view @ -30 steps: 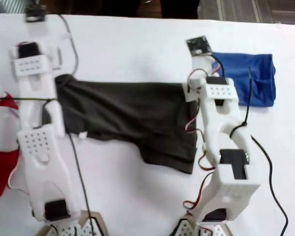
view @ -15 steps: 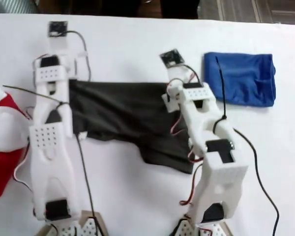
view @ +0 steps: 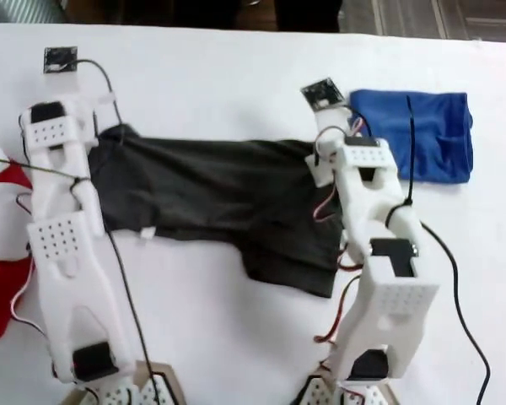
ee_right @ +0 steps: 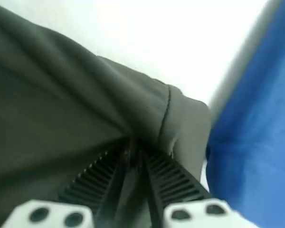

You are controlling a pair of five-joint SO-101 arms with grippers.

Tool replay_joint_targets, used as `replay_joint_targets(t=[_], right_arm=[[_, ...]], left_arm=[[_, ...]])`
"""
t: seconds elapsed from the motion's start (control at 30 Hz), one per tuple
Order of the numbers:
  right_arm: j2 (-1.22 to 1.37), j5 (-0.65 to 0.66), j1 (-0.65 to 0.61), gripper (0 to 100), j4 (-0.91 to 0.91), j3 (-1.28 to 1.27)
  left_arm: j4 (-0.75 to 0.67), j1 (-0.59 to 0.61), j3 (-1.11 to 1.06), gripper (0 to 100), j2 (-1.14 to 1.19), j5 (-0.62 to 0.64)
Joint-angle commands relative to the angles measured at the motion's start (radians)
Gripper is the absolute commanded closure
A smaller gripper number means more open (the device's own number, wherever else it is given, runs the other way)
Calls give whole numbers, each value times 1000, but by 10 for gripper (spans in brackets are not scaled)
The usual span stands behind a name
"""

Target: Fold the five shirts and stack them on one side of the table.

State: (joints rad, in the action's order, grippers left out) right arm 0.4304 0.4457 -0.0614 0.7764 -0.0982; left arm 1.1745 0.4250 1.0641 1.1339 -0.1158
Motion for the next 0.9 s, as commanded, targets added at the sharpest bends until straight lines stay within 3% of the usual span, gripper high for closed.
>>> replay_joint_targets(t=[0.0, 0.3, 0.47, 0.7, 0.87], right_arm=[[-97, 6, 2, 980, 62, 48], [-417, 8, -48, 975, 209, 41], [-452, 14, -62, 918, 312, 41], [-456, 9, -54, 920, 421, 41], [-456, 6, -54, 975, 441, 46]], left_arm=[[117, 3, 113, 975, -51, 0], [606, -54, 513, 975, -109, -83], [617, -41, 493, 975, -120, -95], [618, -12, 418, 975, -121, -92], [618, -9, 390, 975, -193, -92]])
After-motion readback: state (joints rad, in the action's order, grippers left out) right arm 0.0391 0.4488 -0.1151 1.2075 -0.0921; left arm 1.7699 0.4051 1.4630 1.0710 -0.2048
